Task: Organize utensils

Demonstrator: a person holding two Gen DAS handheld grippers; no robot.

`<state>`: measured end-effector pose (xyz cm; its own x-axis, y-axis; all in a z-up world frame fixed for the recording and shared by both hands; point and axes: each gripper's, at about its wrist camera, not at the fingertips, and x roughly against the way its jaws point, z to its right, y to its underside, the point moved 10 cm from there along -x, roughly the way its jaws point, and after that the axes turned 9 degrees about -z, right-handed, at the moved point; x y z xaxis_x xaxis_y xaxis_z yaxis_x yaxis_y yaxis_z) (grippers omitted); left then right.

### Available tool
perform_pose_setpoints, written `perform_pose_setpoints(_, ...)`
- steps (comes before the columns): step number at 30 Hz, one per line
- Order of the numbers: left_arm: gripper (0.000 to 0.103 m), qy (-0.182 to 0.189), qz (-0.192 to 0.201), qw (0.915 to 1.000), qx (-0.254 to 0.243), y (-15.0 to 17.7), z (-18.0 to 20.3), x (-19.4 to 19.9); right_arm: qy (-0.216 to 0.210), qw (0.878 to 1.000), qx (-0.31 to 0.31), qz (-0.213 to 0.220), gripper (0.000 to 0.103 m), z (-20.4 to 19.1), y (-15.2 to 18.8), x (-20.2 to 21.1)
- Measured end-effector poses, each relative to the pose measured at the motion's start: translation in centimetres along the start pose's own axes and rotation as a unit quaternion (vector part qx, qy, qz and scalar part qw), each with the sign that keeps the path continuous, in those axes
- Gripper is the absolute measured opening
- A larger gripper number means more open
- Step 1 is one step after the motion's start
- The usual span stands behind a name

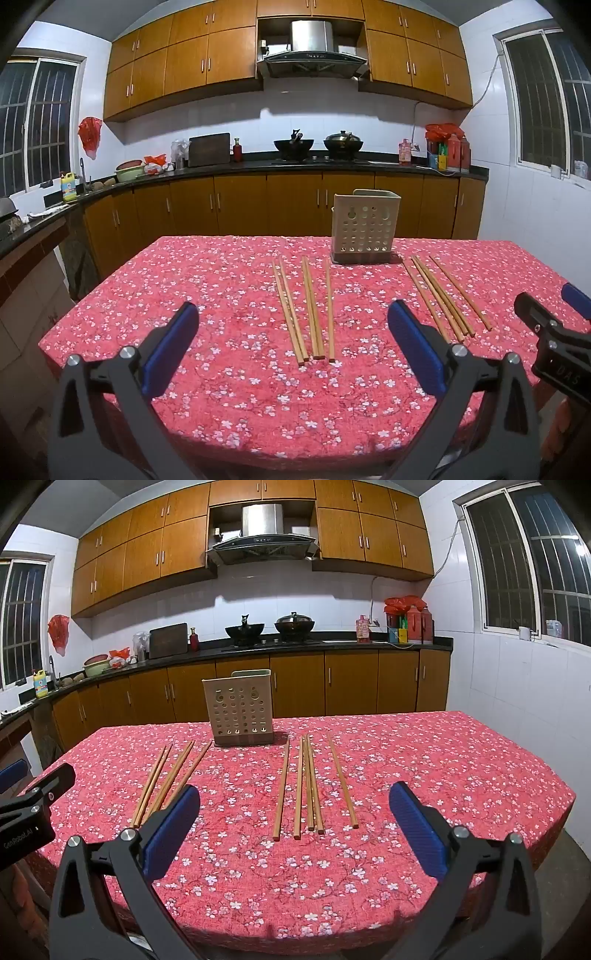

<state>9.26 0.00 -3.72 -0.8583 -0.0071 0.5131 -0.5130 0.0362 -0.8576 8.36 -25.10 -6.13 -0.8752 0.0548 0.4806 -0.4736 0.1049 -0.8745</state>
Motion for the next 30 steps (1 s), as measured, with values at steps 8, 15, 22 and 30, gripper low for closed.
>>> perform_pose_setpoints(8, 0.099, 0.000, -0.001, 1.0000, 0.000, 0.01, 0.01, -0.01, -0.001, 1.000, -0.001, 0.000, 0.101, -0.01, 0.02, 0.00)
perform_pose_setpoints(15, 0.099, 0.001, -0.001, 1.0000, 0.001, 0.01, 0.00, -0.01, -0.001, 1.000, -0.001, 0.000, 0.101, -0.01, 0.04, -0.03)
perform_pose_setpoints(22, 0.099, 0.001, -0.001, 1.0000, 0.001, 0.01, 0.00, -0.01, -0.001, 1.000, -0.001, 0.001, 0.101, 0.00, 0.03, -0.02)
perform_pose_setpoints(30, 0.099, 0.001, -0.001, 1.0000, 0.001, 0.02, 0.01, -0.01, -0.001, 1.000, -0.001, 0.000, 0.101, -0.01, 0.04, 0.00)
